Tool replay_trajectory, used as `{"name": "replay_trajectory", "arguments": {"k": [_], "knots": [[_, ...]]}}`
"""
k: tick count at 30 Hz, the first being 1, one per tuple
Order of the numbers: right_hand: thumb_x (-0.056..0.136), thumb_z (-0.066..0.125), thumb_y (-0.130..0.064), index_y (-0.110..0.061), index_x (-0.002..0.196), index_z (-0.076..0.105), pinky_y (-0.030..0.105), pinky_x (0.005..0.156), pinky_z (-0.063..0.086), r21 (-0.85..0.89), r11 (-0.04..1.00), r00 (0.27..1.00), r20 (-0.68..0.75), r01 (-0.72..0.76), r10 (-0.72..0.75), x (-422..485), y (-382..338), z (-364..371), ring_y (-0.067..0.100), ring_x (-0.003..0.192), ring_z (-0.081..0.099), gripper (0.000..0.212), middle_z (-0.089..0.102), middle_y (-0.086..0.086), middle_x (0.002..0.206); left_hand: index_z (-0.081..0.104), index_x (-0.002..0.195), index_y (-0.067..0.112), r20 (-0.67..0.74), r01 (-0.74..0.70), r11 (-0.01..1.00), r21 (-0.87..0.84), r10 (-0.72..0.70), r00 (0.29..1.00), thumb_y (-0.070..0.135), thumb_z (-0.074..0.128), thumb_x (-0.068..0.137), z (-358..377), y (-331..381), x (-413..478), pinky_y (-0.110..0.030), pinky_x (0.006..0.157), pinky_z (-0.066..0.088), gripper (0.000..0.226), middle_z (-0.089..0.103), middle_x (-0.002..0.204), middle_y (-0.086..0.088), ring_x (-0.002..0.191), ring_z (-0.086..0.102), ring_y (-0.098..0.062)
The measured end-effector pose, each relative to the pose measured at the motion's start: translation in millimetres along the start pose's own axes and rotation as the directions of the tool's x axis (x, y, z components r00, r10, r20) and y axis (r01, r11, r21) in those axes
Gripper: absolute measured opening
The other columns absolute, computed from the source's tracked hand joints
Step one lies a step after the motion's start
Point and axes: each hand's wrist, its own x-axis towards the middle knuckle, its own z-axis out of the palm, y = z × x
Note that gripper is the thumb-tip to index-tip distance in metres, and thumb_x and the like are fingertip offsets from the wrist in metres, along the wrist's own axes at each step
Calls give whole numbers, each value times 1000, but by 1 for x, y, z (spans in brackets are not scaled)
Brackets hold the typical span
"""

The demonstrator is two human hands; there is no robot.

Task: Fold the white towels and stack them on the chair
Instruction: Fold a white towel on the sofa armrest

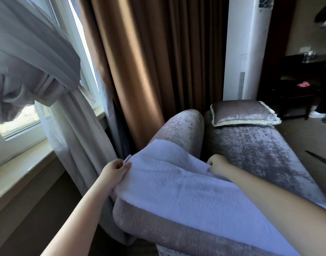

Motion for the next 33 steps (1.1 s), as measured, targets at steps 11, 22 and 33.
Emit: {"name": "replay_trajectory", "arguments": {"k": [11,22,33], "knots": [[93,58,-18,-21,118,61,37,95,43,-34,988,953,-261,150,-154,4,-17,-10,28,118,46,25,58,5,121,58,91,18,-127,-47,975,217,76,989,37,59,93,4,-27,-5,-28,66,43,20,64,87,4,80,57,-13],[82,49,-56,-23,81,55,24,65,41,-287,710,584,-415,643,-698,-168,-36,51,14,80,53,33,54,-12,85,61,83,-5,-90,87,980,-177,-104,990,34,59,94,-5,-48,-65,-33,60,54,41,61,52,-7,57,60,-23],[69,81,-33,-20,69,55,27,71,51,-323,713,548,-470,622,-692,-181,-41,68,17,83,64,30,65,-4,92,61,86,2,-108,56,970,-235,-83,991,20,52,99,-16,-53,-67,-44,68,58,24,67,80,-21,71,66,-33]]}}
